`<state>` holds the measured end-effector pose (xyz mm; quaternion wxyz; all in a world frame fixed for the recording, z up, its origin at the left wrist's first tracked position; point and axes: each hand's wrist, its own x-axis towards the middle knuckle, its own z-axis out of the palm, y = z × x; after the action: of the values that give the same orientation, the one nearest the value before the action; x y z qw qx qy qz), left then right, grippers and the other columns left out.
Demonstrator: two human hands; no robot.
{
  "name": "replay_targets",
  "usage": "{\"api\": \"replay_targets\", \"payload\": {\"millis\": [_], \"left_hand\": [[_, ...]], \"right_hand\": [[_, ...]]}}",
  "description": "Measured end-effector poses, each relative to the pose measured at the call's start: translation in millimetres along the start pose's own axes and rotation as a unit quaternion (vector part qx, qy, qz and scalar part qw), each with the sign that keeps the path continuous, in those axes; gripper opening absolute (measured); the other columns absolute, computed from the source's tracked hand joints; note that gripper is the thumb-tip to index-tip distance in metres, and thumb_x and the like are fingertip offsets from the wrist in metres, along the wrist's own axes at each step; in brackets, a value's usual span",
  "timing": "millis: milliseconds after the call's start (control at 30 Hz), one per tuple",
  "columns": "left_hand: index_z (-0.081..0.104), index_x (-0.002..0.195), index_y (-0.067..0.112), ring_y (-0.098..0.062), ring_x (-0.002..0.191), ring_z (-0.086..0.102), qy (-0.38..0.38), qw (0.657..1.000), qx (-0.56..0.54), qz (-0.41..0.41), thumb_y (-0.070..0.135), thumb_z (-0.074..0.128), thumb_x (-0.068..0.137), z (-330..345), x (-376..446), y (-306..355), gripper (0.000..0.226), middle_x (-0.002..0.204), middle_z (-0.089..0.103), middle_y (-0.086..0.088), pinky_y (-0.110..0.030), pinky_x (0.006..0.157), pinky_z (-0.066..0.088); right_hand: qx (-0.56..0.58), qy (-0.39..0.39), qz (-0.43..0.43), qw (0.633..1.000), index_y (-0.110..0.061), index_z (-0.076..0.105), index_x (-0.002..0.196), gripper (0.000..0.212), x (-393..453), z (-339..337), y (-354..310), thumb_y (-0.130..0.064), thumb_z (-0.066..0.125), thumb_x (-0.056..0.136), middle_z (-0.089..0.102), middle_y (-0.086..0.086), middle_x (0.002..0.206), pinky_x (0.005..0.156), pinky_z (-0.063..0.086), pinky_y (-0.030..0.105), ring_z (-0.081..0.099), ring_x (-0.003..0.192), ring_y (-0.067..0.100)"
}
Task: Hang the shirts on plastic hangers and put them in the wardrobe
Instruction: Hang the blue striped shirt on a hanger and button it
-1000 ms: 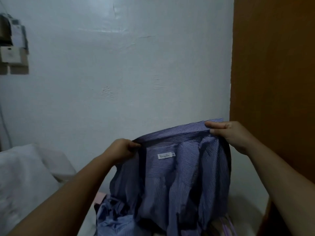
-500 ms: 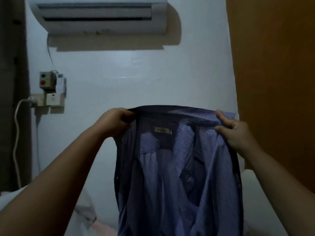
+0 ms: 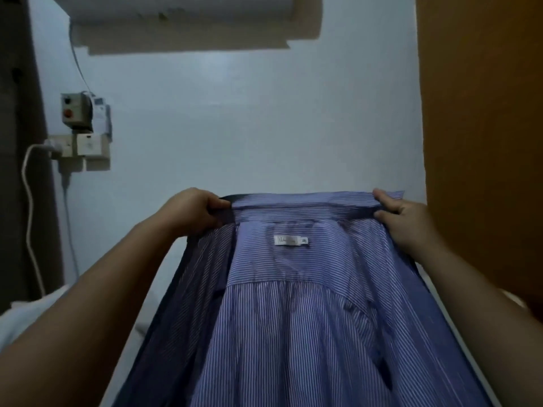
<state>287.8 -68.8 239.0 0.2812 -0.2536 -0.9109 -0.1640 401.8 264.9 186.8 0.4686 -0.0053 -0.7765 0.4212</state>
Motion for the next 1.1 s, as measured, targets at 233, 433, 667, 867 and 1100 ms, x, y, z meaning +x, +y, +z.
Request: {"api": "replay_targets", "payload": {"millis": [233, 433, 667, 867, 1100], "left_hand": [[0.056, 0.133, 0.028, -0.022, 0.119, 0.054, -0.209, 0.977, 0.019, -0.023, 0.008, 0.067, 0.081, 172.0, -7.7, -57.1, 0.057, 0.136, 0.057, -0.001, -0.033, 0.1, 0.043], [0.059, 0.131, 0.024, -0.019, 0.119, 0.054, -0.322, 0.946, -0.021, -0.026, 0.008, 0.066, 0.082, 310.9, -35.1, -101.0, 0.052, 0.134, 0.058, 0.0, -0.023, 0.095, 0.039], [0.061, 0.127, 0.031, -0.023, 0.116, 0.054, -0.347, 0.936, 0.051, 0.008, 0.029, 0.059, 0.09, 418.3, -54.5, -136.7, 0.037, 0.133, 0.053, 0.001, -0.033, 0.092, 0.047], [0.049, 0.137, 0.032, -0.028, 0.133, 0.037, -0.238, 0.953, 0.185, 0.021, 0.029, 0.057, 0.088, 468.4, -70.5, -128.7, 0.05, 0.15, 0.037, -0.003, -0.044, 0.103, 0.025], [0.073, 0.099, 0.025, -0.031, 0.133, 0.036, -0.072, 0.992, 0.082, 0.062, 0.029, 0.075, 0.065, 499.9, -109.0, -47.6, 0.034, 0.134, 0.056, -0.011, -0.049, 0.108, 0.007]], "right_hand": [[-0.053, -0.11, 0.165, 0.979, -0.009, 0.051, 0.133, 0.043, -38.5, 77.3, 140.3, -0.001, 0.054, 0.092, 0.047, 0.009, 0.14, 0.097, 0.026, 0.014, 0.045, 0.129, 0.019], [-0.099, -0.177, 0.27, 0.941, -0.007, 0.051, 0.133, 0.043, -86.8, 135.9, 259.7, 0.0, 0.055, 0.091, 0.045, 0.012, 0.141, 0.096, 0.025, 0.013, 0.046, 0.128, 0.021], [-0.185, -0.209, 0.306, 0.91, -0.016, 0.054, 0.134, 0.044, -125.3, 190.0, 354.8, -0.003, 0.048, 0.093, 0.066, 0.014, 0.104, 0.068, 0.041, 0.016, 0.059, 0.087, 0.022], [-0.24, -0.268, 0.308, 0.881, -0.016, 0.018, 0.15, 0.07, -151.0, 220.7, 409.4, -0.012, 0.054, 0.09, 0.033, 0.011, 0.15, 0.108, 0.033, 0.041, 0.038, 0.133, 0.03], [-0.465, -0.148, 0.187, 0.853, -0.006, 0.062, 0.118, 0.059, -189.9, 186.1, 408.1, -0.041, 0.036, 0.078, 0.062, 0.016, 0.119, 0.083, 0.044, 0.055, 0.058, 0.105, 0.038]]}}
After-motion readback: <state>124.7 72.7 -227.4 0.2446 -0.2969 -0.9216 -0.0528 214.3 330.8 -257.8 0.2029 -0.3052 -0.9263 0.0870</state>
